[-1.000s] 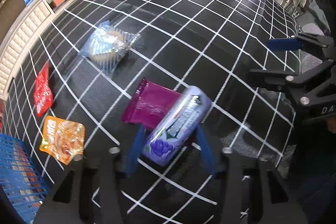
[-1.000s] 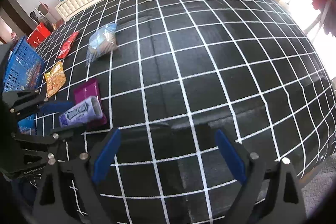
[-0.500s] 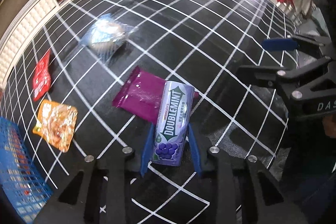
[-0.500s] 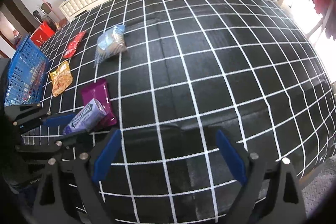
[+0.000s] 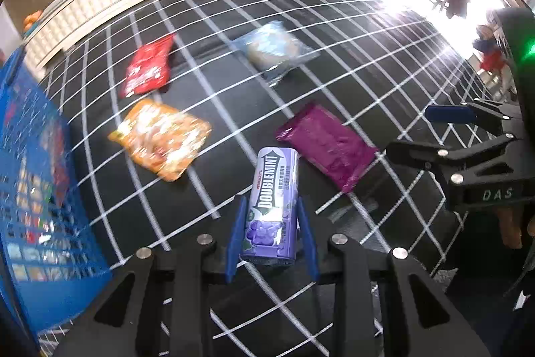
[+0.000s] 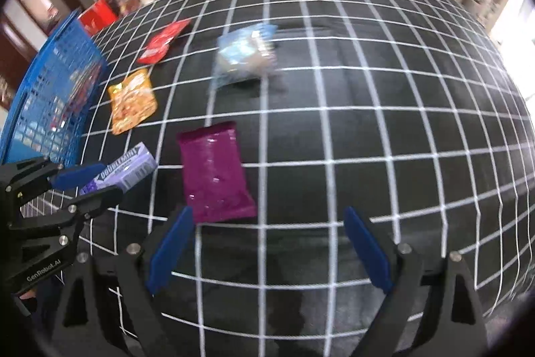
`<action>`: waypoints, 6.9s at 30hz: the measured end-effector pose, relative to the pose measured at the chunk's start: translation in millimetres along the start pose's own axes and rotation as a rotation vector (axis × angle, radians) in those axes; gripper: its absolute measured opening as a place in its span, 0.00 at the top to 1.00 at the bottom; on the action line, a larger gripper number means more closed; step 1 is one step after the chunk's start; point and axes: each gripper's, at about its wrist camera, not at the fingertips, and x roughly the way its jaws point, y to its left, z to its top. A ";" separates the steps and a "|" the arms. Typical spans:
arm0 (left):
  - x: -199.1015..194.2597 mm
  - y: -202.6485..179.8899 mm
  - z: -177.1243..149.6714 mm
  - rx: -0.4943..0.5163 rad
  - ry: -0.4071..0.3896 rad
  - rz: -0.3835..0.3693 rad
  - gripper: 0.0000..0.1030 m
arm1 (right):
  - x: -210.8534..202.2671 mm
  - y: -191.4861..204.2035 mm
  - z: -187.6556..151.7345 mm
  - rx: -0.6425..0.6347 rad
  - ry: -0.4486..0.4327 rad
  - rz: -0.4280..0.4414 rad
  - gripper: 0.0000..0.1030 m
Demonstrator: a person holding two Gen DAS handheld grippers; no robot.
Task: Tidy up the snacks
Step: 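Grasp the purple Doublemint gum tube with the left gripper and lift it, then grasp the purple pouch with the right gripper while the left gripper holds the gum tube, then carry the gum tube and purple pouch over the blue basket and open both grippers, then move both grippers back over the remaining snacks on the mat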
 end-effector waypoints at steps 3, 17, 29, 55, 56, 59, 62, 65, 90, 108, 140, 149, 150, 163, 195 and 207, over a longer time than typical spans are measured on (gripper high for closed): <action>-3.8 -0.4 -3.6 -0.015 -0.019 0.043 0.72 | 7.5 8.9 5.2 -0.019 0.008 0.014 0.09; 16.5 21.1 -17.5 -0.074 0.013 0.035 0.72 | 37.2 35.2 18.5 -0.087 0.061 0.014 0.09; 22.4 25.2 -11.1 -0.118 0.015 0.016 0.72 | 37.4 54.4 10.1 -0.186 -0.026 -0.072 0.50; -102.1 2.7 -40.2 -0.098 -0.196 0.056 0.72 | -78.0 81.7 -12.0 -0.143 -0.213 -0.003 0.51; -112.2 1.3 -41.8 -0.095 -0.214 0.056 0.72 | -82.9 85.2 -10.7 -0.148 -0.226 -0.004 0.51; -137.6 2.2 -43.1 -0.091 -0.259 0.066 0.72 | -96.5 98.3 -7.8 -0.170 -0.260 0.008 0.51; -161.9 8.1 -42.3 -0.095 -0.297 0.080 0.72 | -111.2 114.7 -2.9 -0.185 -0.292 0.037 0.51; -182.2 19.3 -44.3 -0.106 -0.328 0.094 0.72 | -121.2 132.4 3.1 -0.205 -0.313 0.072 0.51; -195.0 143.4 -55.0 -0.315 -0.304 0.161 0.72 | -82.3 225.9 57.9 -0.335 -0.257 0.179 0.51; -132.3 158.3 -42.9 -0.368 -0.185 0.115 0.73 | -62.5 208.0 60.9 -0.287 -0.215 0.158 0.51; -156.9 168.1 -49.1 -0.396 -0.211 0.158 0.61 | -81.1 224.7 56.9 -0.314 -0.239 0.149 0.51; -207.5 194.3 -75.9 -0.420 -0.305 0.221 0.60 | -84.5 273.5 59.0 -0.374 -0.247 0.154 0.51; -211.1 199.9 -79.9 -0.426 -0.308 0.228 0.59 | -84.0 277.8 60.4 -0.380 -0.246 0.154 0.51; -224.9 259.0 -102.5 -0.478 -0.334 0.254 0.47 | -51.4 328.6 97.0 -0.426 -0.189 0.114 0.50; -178.3 320.9 -70.3 -0.511 -0.241 0.244 0.47 | 29.5 352.2 145.3 -0.511 -0.049 0.062 0.30; -222.0 273.5 -71.3 -0.489 -0.305 0.274 0.47 | -51.5 318.7 125.6 -0.475 -0.161 0.066 0.30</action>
